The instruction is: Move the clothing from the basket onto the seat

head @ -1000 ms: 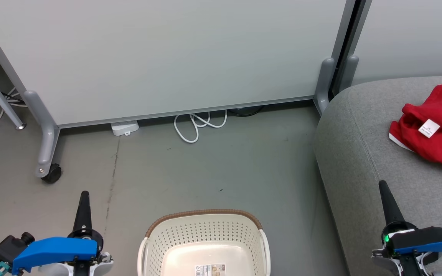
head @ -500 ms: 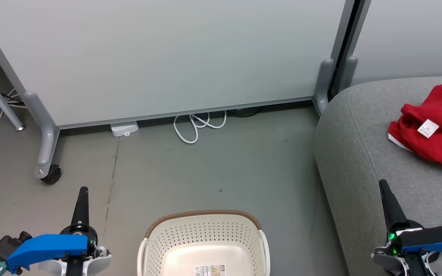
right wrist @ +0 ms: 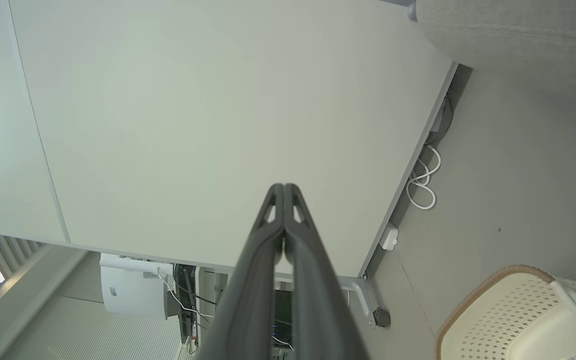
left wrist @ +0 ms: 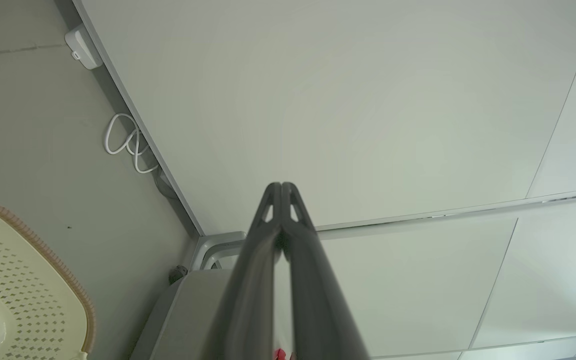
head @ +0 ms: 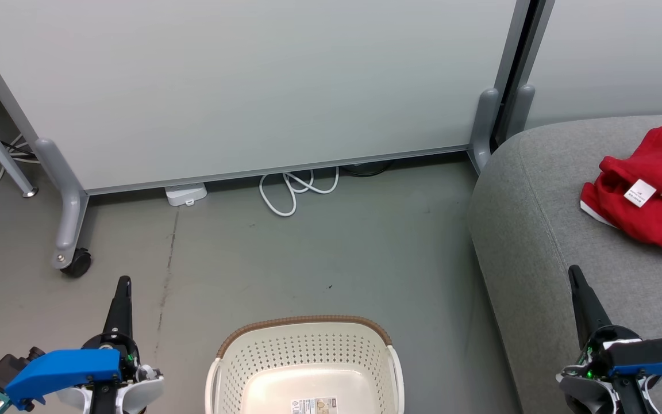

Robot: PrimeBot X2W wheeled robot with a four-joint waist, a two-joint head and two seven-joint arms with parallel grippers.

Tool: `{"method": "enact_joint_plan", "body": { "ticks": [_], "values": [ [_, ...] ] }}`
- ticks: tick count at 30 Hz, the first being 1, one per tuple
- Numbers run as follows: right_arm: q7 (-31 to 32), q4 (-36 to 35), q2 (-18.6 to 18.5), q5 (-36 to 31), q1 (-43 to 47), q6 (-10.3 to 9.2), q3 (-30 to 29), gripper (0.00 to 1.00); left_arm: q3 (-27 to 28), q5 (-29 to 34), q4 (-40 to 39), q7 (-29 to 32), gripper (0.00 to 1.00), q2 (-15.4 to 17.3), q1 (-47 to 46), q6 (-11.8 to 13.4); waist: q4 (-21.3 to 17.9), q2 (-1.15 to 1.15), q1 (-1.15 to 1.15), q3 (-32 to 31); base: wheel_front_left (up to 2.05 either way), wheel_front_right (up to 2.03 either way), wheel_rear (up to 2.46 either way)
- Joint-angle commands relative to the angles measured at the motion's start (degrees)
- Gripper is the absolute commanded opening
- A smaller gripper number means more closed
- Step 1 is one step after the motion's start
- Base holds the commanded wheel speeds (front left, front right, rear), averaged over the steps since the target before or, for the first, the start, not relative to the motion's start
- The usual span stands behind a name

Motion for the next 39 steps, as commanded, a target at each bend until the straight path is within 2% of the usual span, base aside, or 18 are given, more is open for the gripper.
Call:
{"method": "enact_joint_plan", "body": {
  "ticks": [1, 23, 39],
  "values": [
    [0.4, -0.42, 0.09, 1.17, -0.82, 0.04, -0.15, 0.0, 0.37, -0.95, -0.47, 0.5, 0.0, 0.0, -1.04, -0.52, -0.01, 0.0, 0.0, -0.01, 0.0, 0.0, 0.0],
    [2.67, -0.56, 0.23, 9.95, -0.99, 0.04, -0.7, 0.0, 1.12, -9.83, -0.75, 2.72, 0.0, -0.06, -1.56, -0.58, -0.15, 0.0, 0.0, -0.2, 0.0, 0.0, 0.0],
    [2.66, -0.55, 0.21, 9.79, -0.99, 0.04, -0.67, 0.0, 1.1, -9.69, -0.74, 2.72, 0.0, -0.07, -1.45, -0.57, -0.15, 0.0, 0.0, -0.2, 0.0, 0.0, 0.0]
  ]
}}
